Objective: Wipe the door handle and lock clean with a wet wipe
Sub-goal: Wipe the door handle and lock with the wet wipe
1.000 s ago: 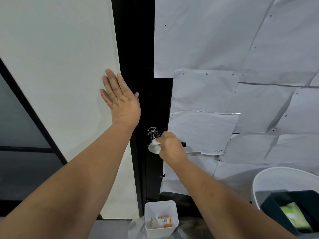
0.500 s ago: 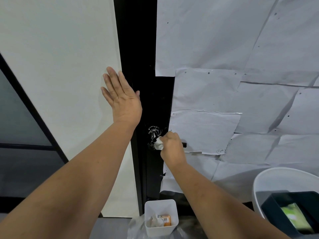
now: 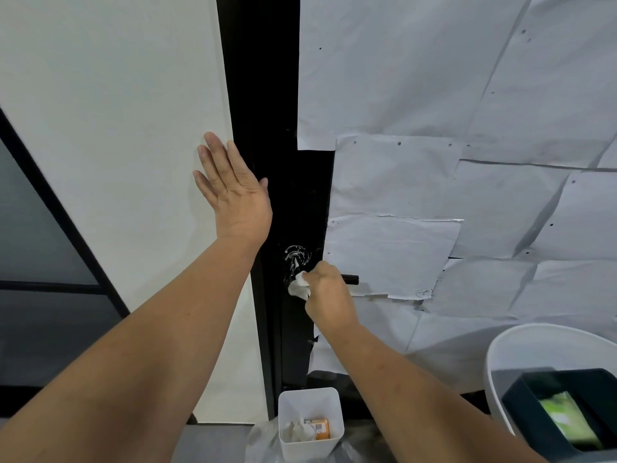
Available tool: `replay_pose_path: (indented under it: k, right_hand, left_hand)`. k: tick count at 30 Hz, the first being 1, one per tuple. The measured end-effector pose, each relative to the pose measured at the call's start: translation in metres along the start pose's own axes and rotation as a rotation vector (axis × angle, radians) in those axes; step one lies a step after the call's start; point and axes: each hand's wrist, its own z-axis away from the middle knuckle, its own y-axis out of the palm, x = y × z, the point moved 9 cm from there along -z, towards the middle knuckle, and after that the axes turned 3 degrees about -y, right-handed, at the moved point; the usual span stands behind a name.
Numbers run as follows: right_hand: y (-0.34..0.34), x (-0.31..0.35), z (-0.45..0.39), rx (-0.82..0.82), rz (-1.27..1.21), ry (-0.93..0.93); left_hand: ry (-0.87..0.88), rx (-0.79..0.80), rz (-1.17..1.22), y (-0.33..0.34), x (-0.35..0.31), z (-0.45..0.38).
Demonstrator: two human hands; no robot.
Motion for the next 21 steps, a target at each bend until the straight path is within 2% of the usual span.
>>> replay_pose_path:
  k: [2, 6, 10, 12, 16, 18, 21]
  right_hand:
    - [-0.012, -0.02, 0.01, -0.102, -0.069, 0.142]
    - [-0.042, -0.079, 0.039, -0.406, -0.302, 0.605]
    - [-0.046, -0.109, 0.057, -0.576, -0.431, 0.909]
    - [-0.027, -0.115, 0.066, -0.545, -0.64, 1.063]
    - [0.022, -0.091, 0.063, -0.275, -1.29, 1.249]
    - [0.029, -0.085, 0.058, -0.266, -1.438, 1.27]
    - [0.041, -0.075, 0.052, -0.335, -1.545, 1.336]
  left_hand:
    - [0.001, 0.002, 0.006, -0.001, 0.0, 0.0]
    - [0.008, 0.006, 0.015, -0.001, 0.0, 0.0]
    - [0.003, 0.018, 0.012, 0.0, -0.001, 0.0]
    - [0.003, 0.016, 0.013, 0.0, -0.001, 0.0]
    - [0.002, 0.018, 0.017, 0.0, -0.001, 0.0]
    - [0.003, 0.012, 0.017, 0.0, 0.0, -0.001]
    - [0.008, 0.005, 0.013, 0.001, 0.0, 0.0]
